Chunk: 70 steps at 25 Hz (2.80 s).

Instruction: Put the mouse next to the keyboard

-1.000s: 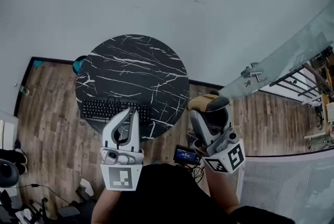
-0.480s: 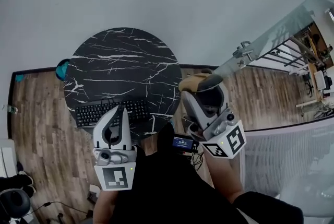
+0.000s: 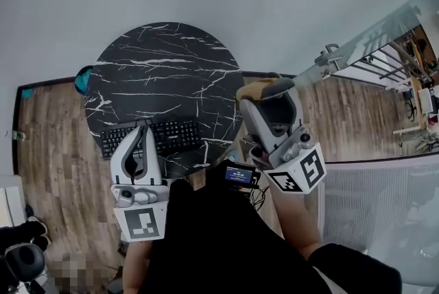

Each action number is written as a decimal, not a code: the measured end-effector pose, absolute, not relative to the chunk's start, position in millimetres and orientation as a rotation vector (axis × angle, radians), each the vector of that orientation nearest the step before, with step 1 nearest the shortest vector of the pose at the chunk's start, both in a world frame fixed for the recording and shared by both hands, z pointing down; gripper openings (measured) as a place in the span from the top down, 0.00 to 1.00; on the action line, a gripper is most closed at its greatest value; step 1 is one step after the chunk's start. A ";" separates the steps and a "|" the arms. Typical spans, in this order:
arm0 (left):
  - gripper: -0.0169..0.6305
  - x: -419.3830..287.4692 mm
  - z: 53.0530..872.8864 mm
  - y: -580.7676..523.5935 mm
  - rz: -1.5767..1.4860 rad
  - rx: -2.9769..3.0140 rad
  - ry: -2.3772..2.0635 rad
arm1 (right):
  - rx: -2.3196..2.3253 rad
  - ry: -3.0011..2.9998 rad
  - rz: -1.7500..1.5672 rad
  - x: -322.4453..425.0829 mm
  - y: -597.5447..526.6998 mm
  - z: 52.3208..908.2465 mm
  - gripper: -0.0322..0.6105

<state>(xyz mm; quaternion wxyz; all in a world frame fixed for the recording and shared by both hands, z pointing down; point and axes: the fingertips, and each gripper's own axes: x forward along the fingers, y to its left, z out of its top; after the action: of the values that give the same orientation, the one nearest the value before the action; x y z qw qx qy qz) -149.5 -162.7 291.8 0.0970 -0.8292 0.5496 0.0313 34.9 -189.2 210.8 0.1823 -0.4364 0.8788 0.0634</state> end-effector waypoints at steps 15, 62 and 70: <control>0.94 -107.1 296.4 -215.5 0.065 -2.414 1.596 | -1.465 2.476 0.326 24.1 -209.8 251.5 0.51; 0.94 -92.4 386.7 -227.6 -0.055 -2.507 1.685 | -1.800 2.563 -0.086 68.5 -246.7 401.0 0.51; 0.94 -90.6 396.4 -223.0 -0.086 -2.520 1.689 | -1.828 2.592 -0.205 73.9 -255.2 440.6 0.51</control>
<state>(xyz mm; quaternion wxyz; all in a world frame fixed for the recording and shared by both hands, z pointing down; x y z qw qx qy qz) -90.6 -223.0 396.4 0.0535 -0.8291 0.5558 -0.0283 73.9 -255.2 440.6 -0.0183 -0.5749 0.8154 -0.0646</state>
